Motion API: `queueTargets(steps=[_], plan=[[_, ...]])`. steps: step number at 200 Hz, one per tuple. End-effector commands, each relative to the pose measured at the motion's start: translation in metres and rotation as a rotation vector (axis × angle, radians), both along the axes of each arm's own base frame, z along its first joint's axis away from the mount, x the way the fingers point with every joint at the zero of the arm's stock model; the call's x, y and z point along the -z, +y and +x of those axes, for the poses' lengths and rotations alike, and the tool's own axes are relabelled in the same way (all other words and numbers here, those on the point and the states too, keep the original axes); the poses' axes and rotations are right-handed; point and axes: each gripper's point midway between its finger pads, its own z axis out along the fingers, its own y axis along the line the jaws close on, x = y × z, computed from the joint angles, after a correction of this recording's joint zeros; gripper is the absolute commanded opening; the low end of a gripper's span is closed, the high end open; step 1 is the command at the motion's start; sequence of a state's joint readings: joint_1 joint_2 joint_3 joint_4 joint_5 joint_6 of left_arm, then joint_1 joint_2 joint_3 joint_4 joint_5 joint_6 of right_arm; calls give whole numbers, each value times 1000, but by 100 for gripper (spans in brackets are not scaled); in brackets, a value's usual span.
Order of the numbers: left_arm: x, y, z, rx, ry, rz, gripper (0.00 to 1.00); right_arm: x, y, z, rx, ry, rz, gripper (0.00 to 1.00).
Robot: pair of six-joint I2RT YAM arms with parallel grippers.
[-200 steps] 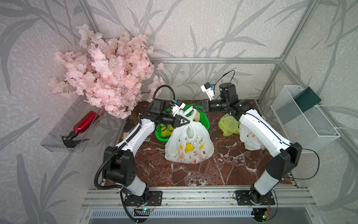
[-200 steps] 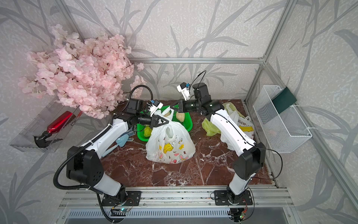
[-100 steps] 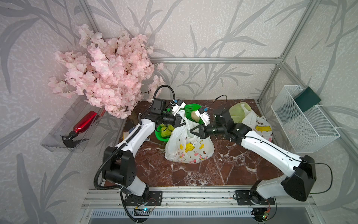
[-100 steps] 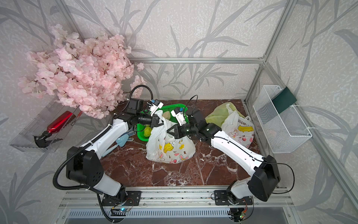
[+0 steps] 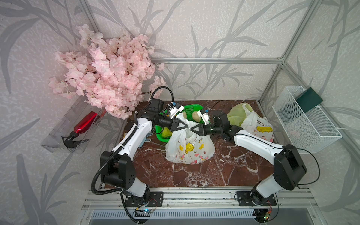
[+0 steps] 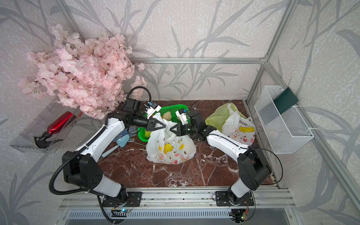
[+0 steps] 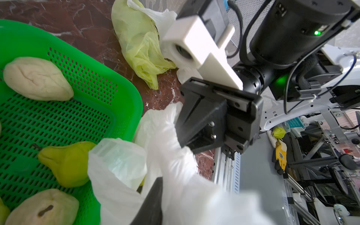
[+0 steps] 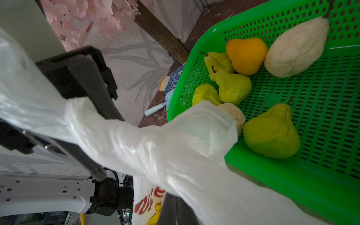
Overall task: Place the pears into plastic bags & tie knots
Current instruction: Tie the plastic bag at the center of the board.
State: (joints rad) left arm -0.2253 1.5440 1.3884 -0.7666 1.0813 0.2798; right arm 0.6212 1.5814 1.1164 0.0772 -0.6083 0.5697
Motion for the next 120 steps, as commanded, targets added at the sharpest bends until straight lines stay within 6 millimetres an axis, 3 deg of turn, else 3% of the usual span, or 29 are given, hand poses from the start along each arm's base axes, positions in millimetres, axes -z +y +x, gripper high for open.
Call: queueTargets(steps=[1, 50, 70, 94, 108, 120], plan=[[-5, 4, -15, 42, -16, 32, 34, -15, 10, 0, -37, -26, 68, 0], [-15, -4, 8, -7, -44, -19, 33, -3, 26, -19, -81, -19, 21, 0], [-15, -5, 16, -30, -53, -25, 24, 1, 27, -18, -79, -11, 21, 0], [-16, -5, 20, -35, -63, -27, 9, -10, 24, -20, -96, -59, 0, 0], [-16, -4, 22, -47, -88, -21, 0, -23, 21, -27, -149, -102, -15, 13], [-18, -3, 19, -39, -125, -22, 0, -38, 13, -35, -197, -142, -24, 25]])
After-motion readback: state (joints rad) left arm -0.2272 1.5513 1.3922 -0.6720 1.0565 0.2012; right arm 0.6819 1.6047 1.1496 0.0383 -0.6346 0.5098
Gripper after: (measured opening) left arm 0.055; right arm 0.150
